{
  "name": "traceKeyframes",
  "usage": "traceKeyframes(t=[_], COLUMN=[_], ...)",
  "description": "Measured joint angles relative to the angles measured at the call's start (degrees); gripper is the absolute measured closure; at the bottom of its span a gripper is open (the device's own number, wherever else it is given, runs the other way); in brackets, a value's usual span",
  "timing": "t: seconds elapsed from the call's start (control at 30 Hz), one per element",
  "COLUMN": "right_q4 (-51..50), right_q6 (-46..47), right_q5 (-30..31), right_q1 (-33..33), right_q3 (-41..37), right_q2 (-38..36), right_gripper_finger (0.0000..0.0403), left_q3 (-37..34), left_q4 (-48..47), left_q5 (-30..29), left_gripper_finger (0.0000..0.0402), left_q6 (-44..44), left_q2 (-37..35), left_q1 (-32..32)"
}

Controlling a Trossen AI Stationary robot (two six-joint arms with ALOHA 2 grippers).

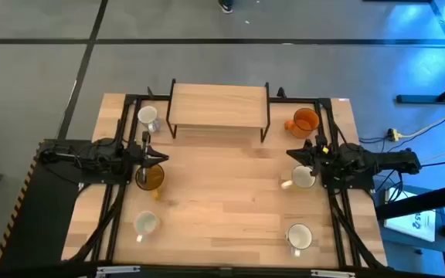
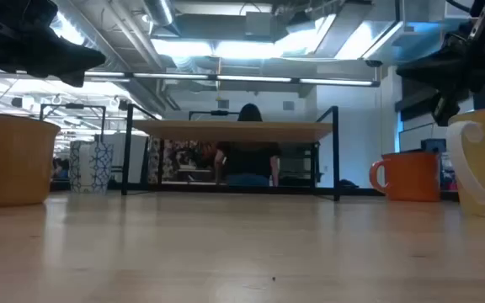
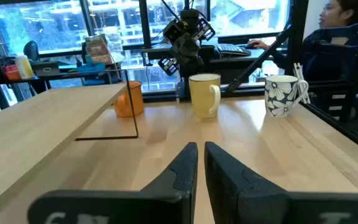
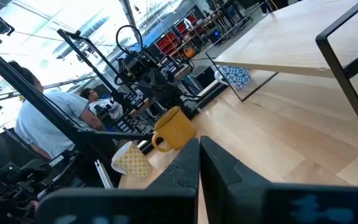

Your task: Place coffee mugs

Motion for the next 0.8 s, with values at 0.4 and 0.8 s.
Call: traceKeyframes(t=[0.4, 0.8], right_q4=[-4.91, -39.93], right_q6=[-0.33, -0.70], right_q5=[-0.07, -11.11], right_q1=[0.00, 0.02], right_q3=[12.79, 41.58], right_q2=[11.52, 36.84], right_gripper_finger=[0.0403, 0.0403], left_q3=[0.00, 0.00], left_q4=[0.41, 0.46], left_q5=[-4.94, -12.78], left_gripper_finger=[0.0377, 0.0377], left_q6=[0.08, -0.46], left_q2=[0.02, 0.01], left_q1=[-0.02, -0.01])
